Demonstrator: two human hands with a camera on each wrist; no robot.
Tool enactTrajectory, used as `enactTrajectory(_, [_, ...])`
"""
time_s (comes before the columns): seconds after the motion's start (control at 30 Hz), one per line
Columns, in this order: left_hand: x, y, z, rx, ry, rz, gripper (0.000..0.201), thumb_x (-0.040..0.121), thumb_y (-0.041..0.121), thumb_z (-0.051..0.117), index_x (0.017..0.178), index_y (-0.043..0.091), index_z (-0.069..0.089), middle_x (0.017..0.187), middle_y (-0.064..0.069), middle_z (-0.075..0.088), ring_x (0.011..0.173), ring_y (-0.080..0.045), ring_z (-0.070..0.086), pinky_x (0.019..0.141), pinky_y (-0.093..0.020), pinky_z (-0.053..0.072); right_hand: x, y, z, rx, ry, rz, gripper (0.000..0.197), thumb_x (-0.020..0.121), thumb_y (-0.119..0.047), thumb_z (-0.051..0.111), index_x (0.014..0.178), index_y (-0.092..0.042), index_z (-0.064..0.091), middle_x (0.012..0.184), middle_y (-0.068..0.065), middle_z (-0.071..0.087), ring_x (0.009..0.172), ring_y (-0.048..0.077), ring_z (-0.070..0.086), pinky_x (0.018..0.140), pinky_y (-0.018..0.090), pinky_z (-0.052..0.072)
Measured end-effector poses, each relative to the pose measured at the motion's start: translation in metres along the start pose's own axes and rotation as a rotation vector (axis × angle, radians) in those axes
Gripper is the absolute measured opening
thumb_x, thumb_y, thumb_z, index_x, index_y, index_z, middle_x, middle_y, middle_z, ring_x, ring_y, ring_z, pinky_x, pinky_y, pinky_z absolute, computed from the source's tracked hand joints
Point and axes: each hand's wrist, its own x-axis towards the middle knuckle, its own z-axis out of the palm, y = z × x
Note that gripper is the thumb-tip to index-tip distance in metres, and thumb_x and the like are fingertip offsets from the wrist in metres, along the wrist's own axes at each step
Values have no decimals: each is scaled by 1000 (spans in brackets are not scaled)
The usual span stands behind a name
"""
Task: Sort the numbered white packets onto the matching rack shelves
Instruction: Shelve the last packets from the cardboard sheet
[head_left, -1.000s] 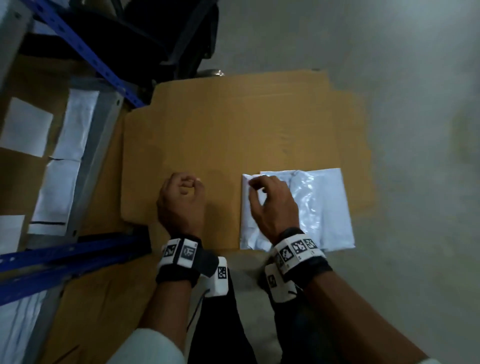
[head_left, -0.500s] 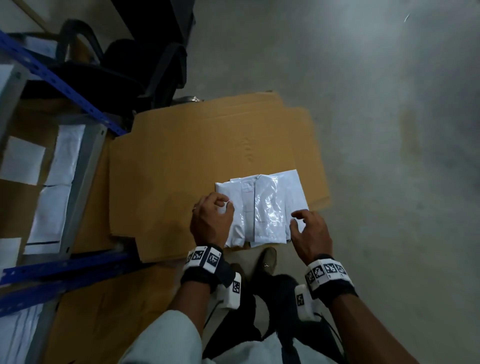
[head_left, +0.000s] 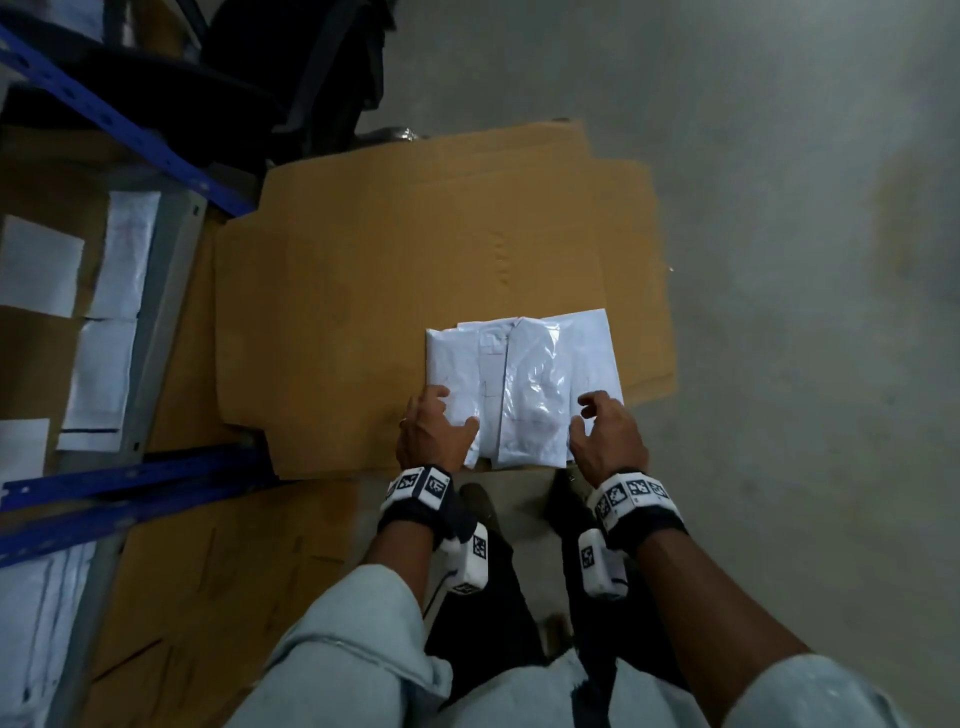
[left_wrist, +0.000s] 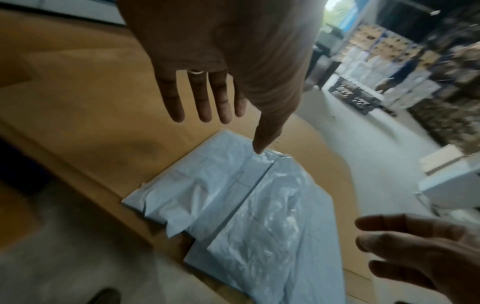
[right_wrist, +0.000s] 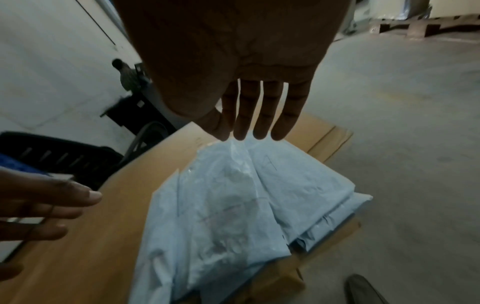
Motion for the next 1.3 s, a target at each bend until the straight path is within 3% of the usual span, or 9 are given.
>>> enactTrajectory(0.17, [32, -23, 49, -23, -67, -264, 98, 67, 41, 85, 147, 15, 35, 147, -12, 39, 130, -38, 46, 106, -47, 42, 46, 25, 32, -27, -150, 84, 29, 95, -18, 52, 122, -25, 59, 118, 1, 67, 110, 27, 62, 87, 40, 51])
enactTrajectory(0.3, [57, -46, 73, -39, -31, -316, 120, 65, 47, 87, 157, 14, 17, 161, -11, 23, 144, -35, 30, 117, -48, 30, 68, 40, 59, -39, -137, 77, 35, 94, -36, 63, 124, -21, 56, 119, 6, 63, 110, 29, 60, 88, 46, 53])
enactTrajectory(0.47, [71, -58, 93, -57, 2, -309, 128, 63, 60, 85, 158, 18, 12, 162, -11, 24, 145, -36, 30, 119, -50, 26, 79, 47, 85, -5, -57, 85, 34, 90, -54, 62, 107, -24, 57, 103, -1, 64, 98, 24, 61, 84, 45, 54])
enactTrajectory(0.63, [68, -56, 99, -27, 37, -283, 131, 59, 69, 82, 158, 22, 11, 162, -10, 26, 145, -33, 30, 118, -50, 18, 75, 38, 96, -31, -35, 73, 29, 95, -45, 61, 93, -17, 53, 91, 0, 59, 85, 26, 58, 71, 37, 47])
enactTrajectory(0.87, [77, -43, 98, -173, 228, -81, 113, 59, 48, 82, 153, 20, 25, 137, -9, 40, 117, -31, 50, 96, -49, 48, 84, 23, 71, 107, 206, 54, 21, 99, -31, 56, 113, -17, 49, 104, 5, 63, 87, 26, 57, 74, 34, 44])
enactTrajectory(0.97, [86, -38, 103, -194, 221, -29, 116, 57, 50, 82, 153, 21, 24, 136, -10, 38, 113, -31, 52, 95, -46, 49, 95, 30, 68, 93, 271, 60, 49, 96, -38, 61, 136, -16, 43, 129, 11, 58, 114, 33, 57, 90, 42, 48])
enactTrajectory(1.13, [95, -41, 119, -184, 165, -97, 122, 57, 59, 83, 155, 22, 20, 144, -11, 39, 130, -30, 42, 109, -48, 38, 94, 38, 78, -130, 186, 33, 120, 71, -81, 70, 158, -18, 16, 158, 16, 30, 144, 36, 32, 111, 55, 34])
enactTrajectory(1.2, [97, -42, 120, -161, 178, -91, 120, 59, 59, 83, 155, 22, 21, 147, -8, 42, 132, -30, 43, 111, -47, 35, 92, 40, 85, -239, 162, 3, 132, 63, -90, 67, 161, -20, 10, 162, 14, 25, 147, 35, 28, 111, 56, 33])
enactTrajectory(1.3, [97, -44, 118, -166, 224, -46, 115, 60, 53, 83, 154, 22, 25, 144, -7, 46, 129, -30, 47, 109, -46, 37, 94, 41, 95, -289, 144, -6, 129, 66, -81, 71, 162, -22, 9, 158, 14, 27, 142, 37, 30, 108, 57, 35])
